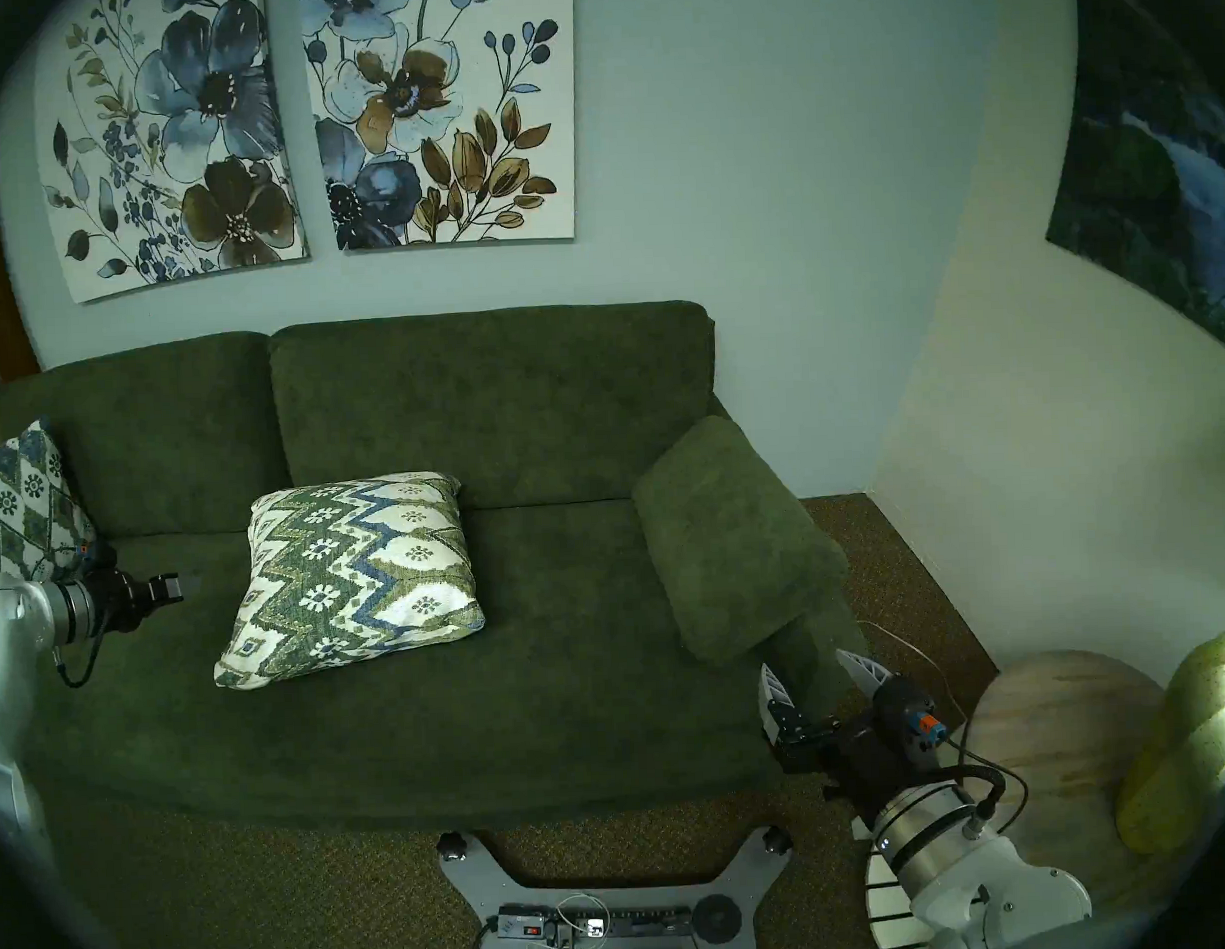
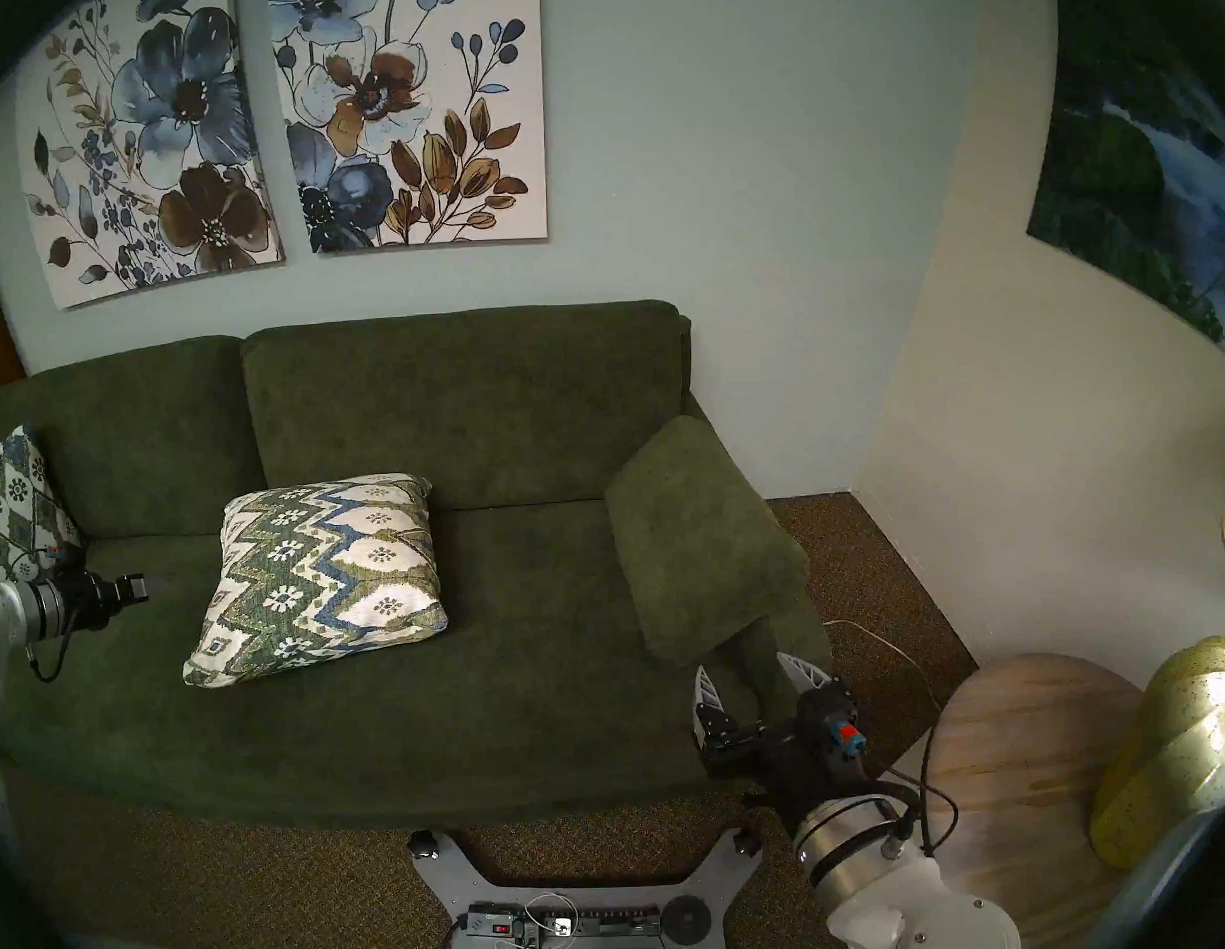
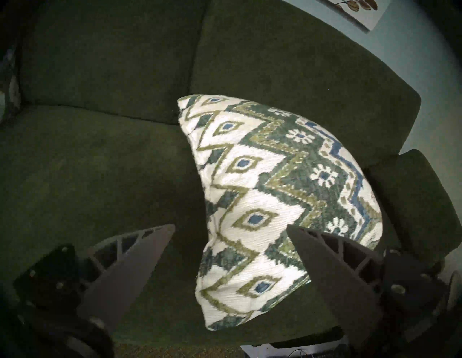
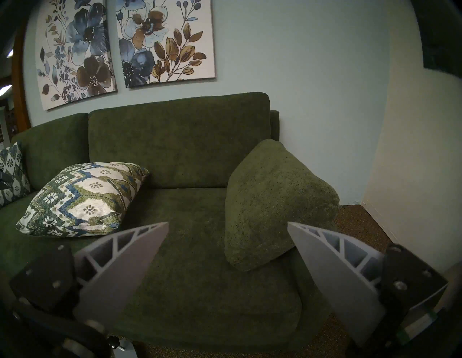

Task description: Fix throw pillow on sofa

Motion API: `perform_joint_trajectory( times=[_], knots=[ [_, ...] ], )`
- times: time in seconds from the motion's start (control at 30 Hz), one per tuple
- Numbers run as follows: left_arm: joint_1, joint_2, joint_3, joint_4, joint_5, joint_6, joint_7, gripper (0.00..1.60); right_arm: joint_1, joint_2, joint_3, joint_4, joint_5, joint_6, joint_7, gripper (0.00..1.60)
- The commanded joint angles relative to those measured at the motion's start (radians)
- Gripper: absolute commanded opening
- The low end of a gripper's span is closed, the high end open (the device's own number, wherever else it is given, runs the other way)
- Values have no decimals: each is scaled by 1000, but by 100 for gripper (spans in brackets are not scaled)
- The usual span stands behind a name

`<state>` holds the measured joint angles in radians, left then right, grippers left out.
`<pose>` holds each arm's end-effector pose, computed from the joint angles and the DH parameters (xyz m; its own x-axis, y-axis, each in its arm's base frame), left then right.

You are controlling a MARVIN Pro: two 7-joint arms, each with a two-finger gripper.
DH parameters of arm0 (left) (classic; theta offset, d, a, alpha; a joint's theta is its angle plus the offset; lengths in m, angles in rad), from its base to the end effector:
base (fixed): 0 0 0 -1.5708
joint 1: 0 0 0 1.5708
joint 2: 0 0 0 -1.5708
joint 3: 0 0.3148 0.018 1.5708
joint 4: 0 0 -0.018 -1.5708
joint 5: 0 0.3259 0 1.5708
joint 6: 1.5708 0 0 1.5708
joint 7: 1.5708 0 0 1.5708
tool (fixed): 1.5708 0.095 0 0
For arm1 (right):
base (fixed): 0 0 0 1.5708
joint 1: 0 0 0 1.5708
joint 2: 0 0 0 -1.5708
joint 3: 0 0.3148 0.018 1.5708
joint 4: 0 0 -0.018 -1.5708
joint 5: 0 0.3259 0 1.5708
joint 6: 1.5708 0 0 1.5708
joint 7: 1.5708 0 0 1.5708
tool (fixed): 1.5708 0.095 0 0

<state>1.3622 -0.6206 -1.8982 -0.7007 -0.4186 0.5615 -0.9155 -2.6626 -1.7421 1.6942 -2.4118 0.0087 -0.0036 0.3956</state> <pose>0.3284 0.4989 -0.2917 0.6409 0.2897 0.7109 0.1166 -0.9521 0.2828 0.1263 0.0017 -0.2824 0.2508 -0.0310 0.9675 0.1713 -0.9823 -0.0759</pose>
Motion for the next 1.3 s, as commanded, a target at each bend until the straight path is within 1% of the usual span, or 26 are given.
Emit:
perform_joint_trajectory(
  times=[0.0,0.3,0.6,0.7,0.77,0.83,0.9,0.97,1.03,1.27],
  knots=[
    [-118,-3,14,97,-12,-34,-7,160,2,1,-2,-11,1,-2,2,160],
    [-183,-30,48,202,-16,-47,-32,160,3,-3,-1,-10,-1,-2,5,160],
    [-211,-70,90,282,-4,-77,-45,160,4,-6,0,-9,-3,-2,7,160],
    [-209,-86,110,297,9,-120,-42,160,4,-8,0,-9,-3,-2,8,160],
    [-183,-101,131,294,26,-181,-40,160,4,-8,1,-9,-4,-2,9,160],
    [-178,-112,146,307,35,-205,-43,160,5,-9,1,-9,-4,-2,9,160],
    [-179,-122,158,319,46,-244,-38,160,5,-10,1,-9,-5,-2,10,160],
    [-181,-128,164,321,51,-242,-32,160,5,-10,1,-9,-5,-2,10,160],
    [-192,-149,178,341,67,-289,-10,160,5,-11,1,-8,-6,-2,11,160],
    [-230,-181,199,370,87,-322,36,160,6,-14,2,-7,-7,-2,13,160]
  ],
)
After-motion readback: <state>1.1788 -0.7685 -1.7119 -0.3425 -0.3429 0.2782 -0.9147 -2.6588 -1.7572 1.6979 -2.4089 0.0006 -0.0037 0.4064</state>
